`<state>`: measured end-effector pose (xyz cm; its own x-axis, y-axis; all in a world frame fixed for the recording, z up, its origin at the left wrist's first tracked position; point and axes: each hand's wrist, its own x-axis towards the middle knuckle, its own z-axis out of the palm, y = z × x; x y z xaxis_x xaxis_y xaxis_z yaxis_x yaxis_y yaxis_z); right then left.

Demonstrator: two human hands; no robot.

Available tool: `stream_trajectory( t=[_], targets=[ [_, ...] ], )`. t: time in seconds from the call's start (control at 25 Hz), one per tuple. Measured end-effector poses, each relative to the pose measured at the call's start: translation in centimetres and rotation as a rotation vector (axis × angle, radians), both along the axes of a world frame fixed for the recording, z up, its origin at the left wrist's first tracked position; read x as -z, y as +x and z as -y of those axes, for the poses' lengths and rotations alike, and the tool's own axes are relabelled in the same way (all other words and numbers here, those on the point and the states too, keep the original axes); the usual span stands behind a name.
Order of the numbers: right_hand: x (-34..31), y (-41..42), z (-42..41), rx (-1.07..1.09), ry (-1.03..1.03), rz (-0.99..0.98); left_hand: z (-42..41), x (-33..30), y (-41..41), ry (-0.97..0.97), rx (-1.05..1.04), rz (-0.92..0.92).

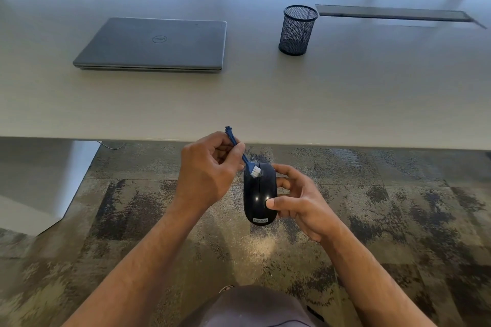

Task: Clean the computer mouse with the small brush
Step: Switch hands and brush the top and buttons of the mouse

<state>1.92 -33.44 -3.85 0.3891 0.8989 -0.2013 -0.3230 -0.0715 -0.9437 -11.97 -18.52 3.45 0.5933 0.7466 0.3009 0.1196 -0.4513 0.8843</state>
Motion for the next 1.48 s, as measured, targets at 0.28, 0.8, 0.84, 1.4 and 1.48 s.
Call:
stream_trajectory(
  t=[0.28, 0.8, 0.84, 1.4, 1.48],
  targets=[
    [-0.3, -0.2, -0.2, -0.01, 0.03, -0.055, -0.3, -0.6, -0.2, -0.043, -0.018, 0.039],
    [-0.4, 0.1, -0.1, 0.005, 0.008, -0.048, -0.1, -0.1, -0.4, -0.07, 0.063, 0.046],
    [-0.5, 0.1, -0.2, 0.003, 0.013, -0.053, -0.2, -0.3, -0.2, -0.072, 0.045, 0.067],
    [-0.2, 0.3, -0.4, 0.009, -0.018, -0.026, -1.2, 0.2, 0.1, -0.053, -0.012, 0.059],
    [-0.2, 0.1, -0.7, 0.0, -0.03, -0.018, -0.8, 0.1, 0.6, -0.078, 0.014, 0.08]
  ],
)
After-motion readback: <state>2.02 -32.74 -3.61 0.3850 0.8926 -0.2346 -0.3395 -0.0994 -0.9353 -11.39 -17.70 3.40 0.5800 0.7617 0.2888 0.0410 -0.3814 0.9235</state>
